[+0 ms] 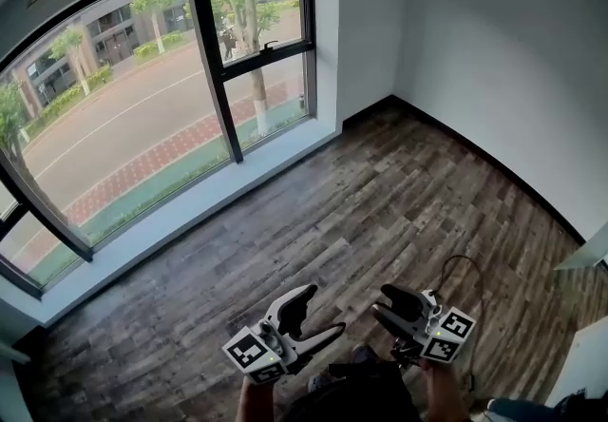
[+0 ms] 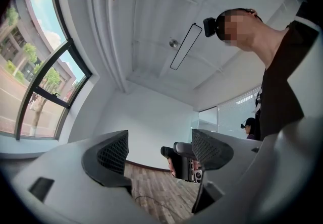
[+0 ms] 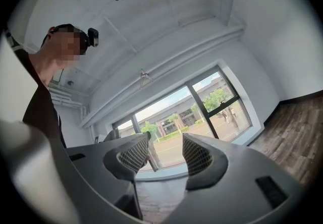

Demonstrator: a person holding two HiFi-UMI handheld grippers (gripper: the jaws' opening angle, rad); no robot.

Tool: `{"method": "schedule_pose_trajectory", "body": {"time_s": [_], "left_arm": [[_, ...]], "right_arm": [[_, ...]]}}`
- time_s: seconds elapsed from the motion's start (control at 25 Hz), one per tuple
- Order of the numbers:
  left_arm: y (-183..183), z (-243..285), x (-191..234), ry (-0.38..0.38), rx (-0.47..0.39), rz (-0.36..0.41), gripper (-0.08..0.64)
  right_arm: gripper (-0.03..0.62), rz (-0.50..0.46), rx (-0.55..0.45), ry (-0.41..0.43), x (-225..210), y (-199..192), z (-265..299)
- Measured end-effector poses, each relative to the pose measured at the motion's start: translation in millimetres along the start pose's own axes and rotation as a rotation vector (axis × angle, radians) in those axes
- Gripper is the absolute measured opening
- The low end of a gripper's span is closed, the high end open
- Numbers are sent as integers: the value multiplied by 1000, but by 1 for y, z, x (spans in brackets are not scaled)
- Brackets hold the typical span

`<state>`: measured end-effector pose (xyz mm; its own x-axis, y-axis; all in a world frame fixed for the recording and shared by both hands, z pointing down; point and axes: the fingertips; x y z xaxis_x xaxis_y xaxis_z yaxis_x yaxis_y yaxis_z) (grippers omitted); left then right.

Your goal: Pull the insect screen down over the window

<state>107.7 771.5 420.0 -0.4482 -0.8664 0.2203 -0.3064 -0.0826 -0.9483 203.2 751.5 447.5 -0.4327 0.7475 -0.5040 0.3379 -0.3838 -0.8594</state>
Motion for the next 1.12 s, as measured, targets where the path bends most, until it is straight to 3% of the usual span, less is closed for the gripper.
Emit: {"method": "schedule_pose_trajectory", "body": {"time_s": [0.36,0.48,0.64,0.8,0.96,1.12], "left_arm": [[17,88,116,103,11,63,397],[41,133,142,79,-31,45,397],[72,164,162,51,-145,-54,397],[86,192,197,85,-197,-122,397],[70,228,238,113,-157,-177,397],[59,255,276,101,-160,-215,397]], "right_arm": [[196,10,-52,138,-119,69,72],[196,9,-74,184,-153,113,84],[196,37,-106,244,-178,160,91],[196,181,-145,321,-208,208,118],[196,369,-169,293,-263,220,127],[196,401,-165,261,-301,227,140]]}}
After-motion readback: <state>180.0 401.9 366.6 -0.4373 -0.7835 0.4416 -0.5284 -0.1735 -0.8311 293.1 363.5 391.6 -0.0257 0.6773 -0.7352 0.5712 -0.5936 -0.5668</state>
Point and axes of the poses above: the fingertips, and each gripper's own axes: z forward along the fingers, x to its left, y out of its top, and after that the axes turned 5 degrees about z, right-handed
